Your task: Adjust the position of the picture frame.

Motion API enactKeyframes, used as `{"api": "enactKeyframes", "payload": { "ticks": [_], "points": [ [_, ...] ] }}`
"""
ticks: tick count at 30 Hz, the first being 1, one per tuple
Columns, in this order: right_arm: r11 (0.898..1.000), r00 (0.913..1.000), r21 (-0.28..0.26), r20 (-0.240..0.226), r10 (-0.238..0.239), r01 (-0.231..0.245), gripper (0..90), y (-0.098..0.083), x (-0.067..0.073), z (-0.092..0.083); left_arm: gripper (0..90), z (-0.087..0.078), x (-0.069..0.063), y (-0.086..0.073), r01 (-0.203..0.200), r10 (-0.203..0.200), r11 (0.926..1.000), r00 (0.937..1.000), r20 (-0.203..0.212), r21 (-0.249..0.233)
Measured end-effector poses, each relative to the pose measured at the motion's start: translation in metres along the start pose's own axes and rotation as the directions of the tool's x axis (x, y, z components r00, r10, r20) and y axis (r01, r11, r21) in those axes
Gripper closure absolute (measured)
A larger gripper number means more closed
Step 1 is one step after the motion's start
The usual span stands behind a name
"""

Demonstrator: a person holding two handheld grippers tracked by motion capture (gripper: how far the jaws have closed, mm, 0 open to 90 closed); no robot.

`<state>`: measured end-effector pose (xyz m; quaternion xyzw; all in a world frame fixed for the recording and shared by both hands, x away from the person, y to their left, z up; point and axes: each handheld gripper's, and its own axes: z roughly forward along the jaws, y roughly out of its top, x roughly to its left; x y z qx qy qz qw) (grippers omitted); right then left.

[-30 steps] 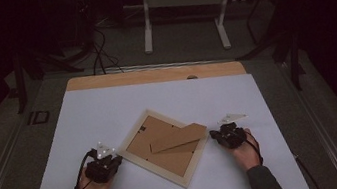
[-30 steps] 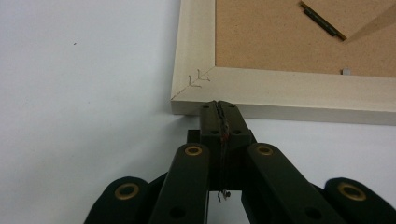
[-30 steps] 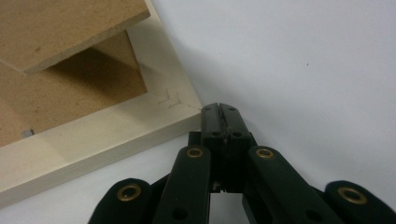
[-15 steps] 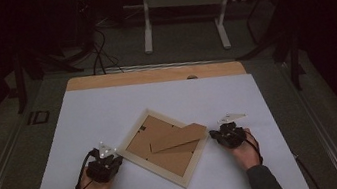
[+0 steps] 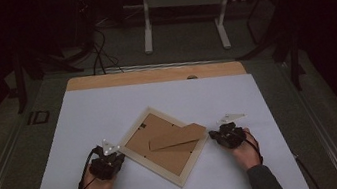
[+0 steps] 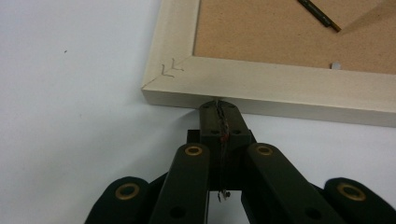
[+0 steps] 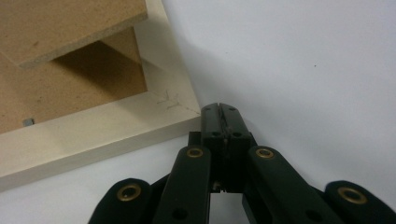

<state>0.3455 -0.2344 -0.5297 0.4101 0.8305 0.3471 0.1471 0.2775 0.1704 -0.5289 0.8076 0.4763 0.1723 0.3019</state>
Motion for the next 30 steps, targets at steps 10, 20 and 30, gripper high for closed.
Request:
{"api": "enactKeyframes", "payload": {
  "ticks": [10,20,30],
  "points": [
    [1.0,0.9998,0.009,-0.006,-0.02,0.02,89.9,0.001,0.002,0.0,90.0,0.004,0.0,0.006,-0.014,0.014,0.9999,0.9999,-0.009,0.007],
    [0.999,0.9993,0.011,-0.011,-0.036,0.036,89.9,0.002,0.004,0.001,90.0,0.009,-0.004,0.012,-0.032,0.033,0.9993,0.9986,-0.04,0.017],
    [0.998,0.9979,0.018,-0.032,-0.056,0.057,89.9,0.003,0.008,0.001,90.0,0.018,-0.004,0.022,-0.016,0.016,0.9998,0.9993,-0.034,0.011]
  ]
}}
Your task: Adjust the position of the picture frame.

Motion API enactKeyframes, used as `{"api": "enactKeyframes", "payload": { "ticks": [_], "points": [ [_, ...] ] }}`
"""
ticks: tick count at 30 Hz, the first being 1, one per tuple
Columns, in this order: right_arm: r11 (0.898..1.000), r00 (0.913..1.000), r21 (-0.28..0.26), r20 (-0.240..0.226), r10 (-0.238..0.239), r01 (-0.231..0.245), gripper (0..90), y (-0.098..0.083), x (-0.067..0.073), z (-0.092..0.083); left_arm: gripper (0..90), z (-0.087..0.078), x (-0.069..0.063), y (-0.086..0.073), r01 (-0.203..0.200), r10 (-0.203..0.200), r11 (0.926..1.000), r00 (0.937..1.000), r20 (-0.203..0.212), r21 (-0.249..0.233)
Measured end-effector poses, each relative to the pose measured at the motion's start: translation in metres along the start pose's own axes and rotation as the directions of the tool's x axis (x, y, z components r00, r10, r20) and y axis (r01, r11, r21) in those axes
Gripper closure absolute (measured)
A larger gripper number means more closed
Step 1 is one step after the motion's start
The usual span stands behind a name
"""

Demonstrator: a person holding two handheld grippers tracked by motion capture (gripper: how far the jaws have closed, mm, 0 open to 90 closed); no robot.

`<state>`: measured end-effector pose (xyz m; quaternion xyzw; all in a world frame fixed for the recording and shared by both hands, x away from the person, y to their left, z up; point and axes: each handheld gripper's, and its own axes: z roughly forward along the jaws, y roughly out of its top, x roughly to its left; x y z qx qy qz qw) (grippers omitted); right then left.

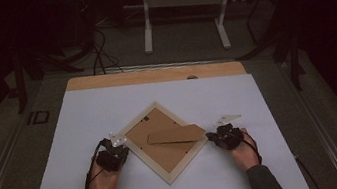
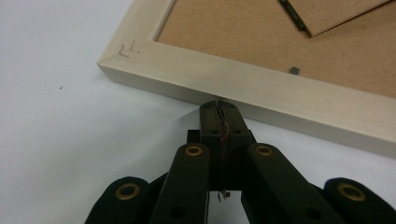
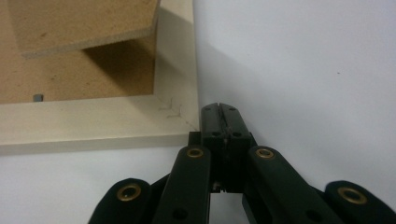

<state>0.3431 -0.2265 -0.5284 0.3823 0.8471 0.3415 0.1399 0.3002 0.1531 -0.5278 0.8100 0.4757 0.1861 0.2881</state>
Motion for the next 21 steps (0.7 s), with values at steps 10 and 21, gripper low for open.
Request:
{"api": "enactKeyframes", "payload": {
  "ticks": [10,21],
  "points": [
    [1.0,0.9997,0.003,-0.014,-0.022,0.022,89.9,0.001,0.004,0.001,90.0,0.005,0.003,0.005,0.016,-0.016,0.9999,0.9998,0.013,-0.007],
    [0.999,0.9977,0.006,-0.044,-0.052,0.052,89.9,0.001,0.008,0.0,90.0,0.013,0.001,0.014,0.004,-0.004,1.0,0.9999,0.011,-0.007]
  ]
}}
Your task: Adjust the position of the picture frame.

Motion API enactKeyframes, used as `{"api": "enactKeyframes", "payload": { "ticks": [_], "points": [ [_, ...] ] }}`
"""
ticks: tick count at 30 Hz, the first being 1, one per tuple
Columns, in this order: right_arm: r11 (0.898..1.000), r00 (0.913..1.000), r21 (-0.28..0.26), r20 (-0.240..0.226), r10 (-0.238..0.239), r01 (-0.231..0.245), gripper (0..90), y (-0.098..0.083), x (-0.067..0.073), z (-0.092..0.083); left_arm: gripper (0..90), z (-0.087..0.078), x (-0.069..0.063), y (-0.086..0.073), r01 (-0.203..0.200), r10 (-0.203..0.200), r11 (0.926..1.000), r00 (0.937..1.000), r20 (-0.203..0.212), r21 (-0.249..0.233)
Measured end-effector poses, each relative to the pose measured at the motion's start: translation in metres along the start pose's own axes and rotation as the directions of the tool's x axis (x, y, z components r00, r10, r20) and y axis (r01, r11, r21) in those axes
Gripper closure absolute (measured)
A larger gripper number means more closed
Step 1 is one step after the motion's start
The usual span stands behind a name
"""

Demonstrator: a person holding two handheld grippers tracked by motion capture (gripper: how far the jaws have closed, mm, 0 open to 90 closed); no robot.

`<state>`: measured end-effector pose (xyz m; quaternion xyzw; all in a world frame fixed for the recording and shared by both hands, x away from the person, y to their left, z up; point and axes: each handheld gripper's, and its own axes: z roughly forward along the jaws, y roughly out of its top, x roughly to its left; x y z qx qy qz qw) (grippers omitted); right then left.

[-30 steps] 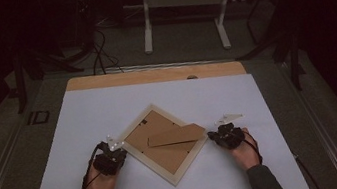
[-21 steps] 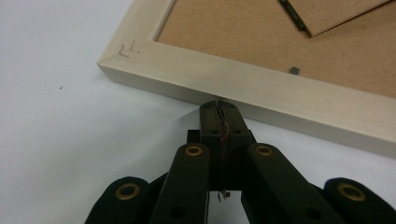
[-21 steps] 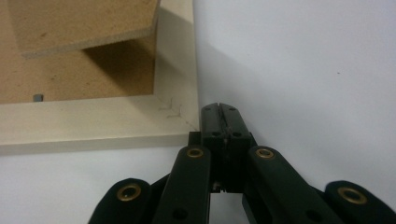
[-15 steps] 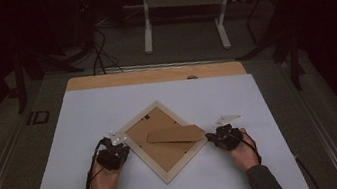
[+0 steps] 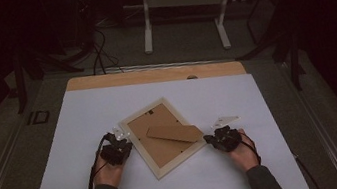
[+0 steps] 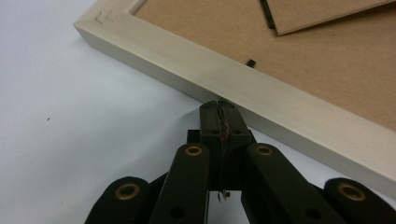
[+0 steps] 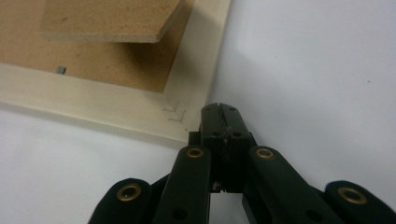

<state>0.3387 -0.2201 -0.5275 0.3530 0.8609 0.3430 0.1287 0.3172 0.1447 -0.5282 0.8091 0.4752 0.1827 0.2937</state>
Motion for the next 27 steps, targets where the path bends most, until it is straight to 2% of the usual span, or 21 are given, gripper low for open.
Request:
{"api": "enactKeyframes", "payload": {
  "ticks": [8,16,21,27],
  "points": [
    [1.0,0.9997,0.005,-0.023,-0.01,0.01,89.9,0.001,0.004,-0.001,90.0,0.003,0.0,0.004,-0.008,0.008,1.0,0.9999,0.011,0.005],
    [0.999,0.998,-0.002,-0.05,-0.038,0.038,89.9,0.001,0.008,-0.002,90.0,0.007,0.001,0.009,0.001,-0.001,1.0,0.9995,0.031,0.005],
    [0.999,0.9967,-0.012,-0.07,-0.041,0.041,90.0,0.0,0.01,-0.003,90.0,0.009,0.0,0.012,-0.015,0.015,0.9998,0.9995,0.028,0.009],
    [0.999,0.9942,-0.014,-0.093,-0.053,0.052,90.0,0.0,0.012,-0.003,90.0,0.009,0.0,0.012,-0.018,0.017,0.9998,0.9991,0.038,0.005]
  ]
}}
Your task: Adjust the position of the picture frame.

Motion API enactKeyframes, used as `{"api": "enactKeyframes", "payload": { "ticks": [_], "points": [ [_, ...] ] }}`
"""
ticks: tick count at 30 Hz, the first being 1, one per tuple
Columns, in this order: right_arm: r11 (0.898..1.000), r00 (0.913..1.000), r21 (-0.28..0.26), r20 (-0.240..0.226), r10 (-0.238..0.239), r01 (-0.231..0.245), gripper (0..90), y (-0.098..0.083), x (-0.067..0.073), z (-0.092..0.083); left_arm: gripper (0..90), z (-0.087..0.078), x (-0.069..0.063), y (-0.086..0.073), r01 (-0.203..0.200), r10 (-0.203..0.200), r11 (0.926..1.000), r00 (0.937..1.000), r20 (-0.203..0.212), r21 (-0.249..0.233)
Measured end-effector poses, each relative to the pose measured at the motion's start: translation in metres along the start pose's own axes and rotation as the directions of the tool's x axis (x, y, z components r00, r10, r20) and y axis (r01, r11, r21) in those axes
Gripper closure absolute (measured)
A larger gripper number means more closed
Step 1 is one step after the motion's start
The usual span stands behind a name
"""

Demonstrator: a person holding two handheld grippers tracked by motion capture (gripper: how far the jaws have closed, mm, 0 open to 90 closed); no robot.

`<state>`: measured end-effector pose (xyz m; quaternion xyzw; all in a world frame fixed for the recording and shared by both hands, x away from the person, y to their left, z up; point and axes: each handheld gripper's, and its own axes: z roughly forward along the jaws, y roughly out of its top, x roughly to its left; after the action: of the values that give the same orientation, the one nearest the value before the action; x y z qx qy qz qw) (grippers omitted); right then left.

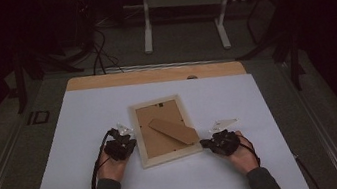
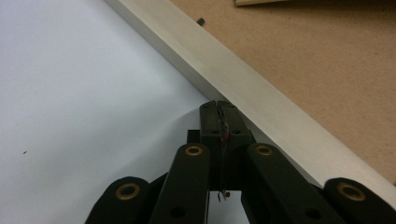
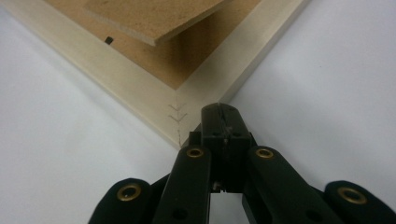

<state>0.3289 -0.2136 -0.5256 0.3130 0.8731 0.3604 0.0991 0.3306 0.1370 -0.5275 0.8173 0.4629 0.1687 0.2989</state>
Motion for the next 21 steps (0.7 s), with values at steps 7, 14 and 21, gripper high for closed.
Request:
{"api": "enactKeyframes", "payload": {
  "ticks": [7,14,21],
  "points": [
    [1.0,0.9988,-0.01,-0.048,-0.006,0.006,90.0,0.0,0.003,-0.001,90.0,0.0,0.002,0.002,-0.003,0.003,0.9999,0.9999,0.017,0.01],
    [1.0,0.996,-0.008,-0.089,-0.009,0.008,90.0,0.0,0.005,-0.002,90.0,0.0,0.004,0.003,-0.005,0.005,0.9999,0.9997,0.022,0.009],
    [1.0,0.9848,0.0,-0.171,-0.03,0.03,90.0,0.001,0.012,0.001,90.0,-0.006,0.006,0.013,-0.043,0.043,0.999,0.9989,0.02,-0.006]
  ]
}}
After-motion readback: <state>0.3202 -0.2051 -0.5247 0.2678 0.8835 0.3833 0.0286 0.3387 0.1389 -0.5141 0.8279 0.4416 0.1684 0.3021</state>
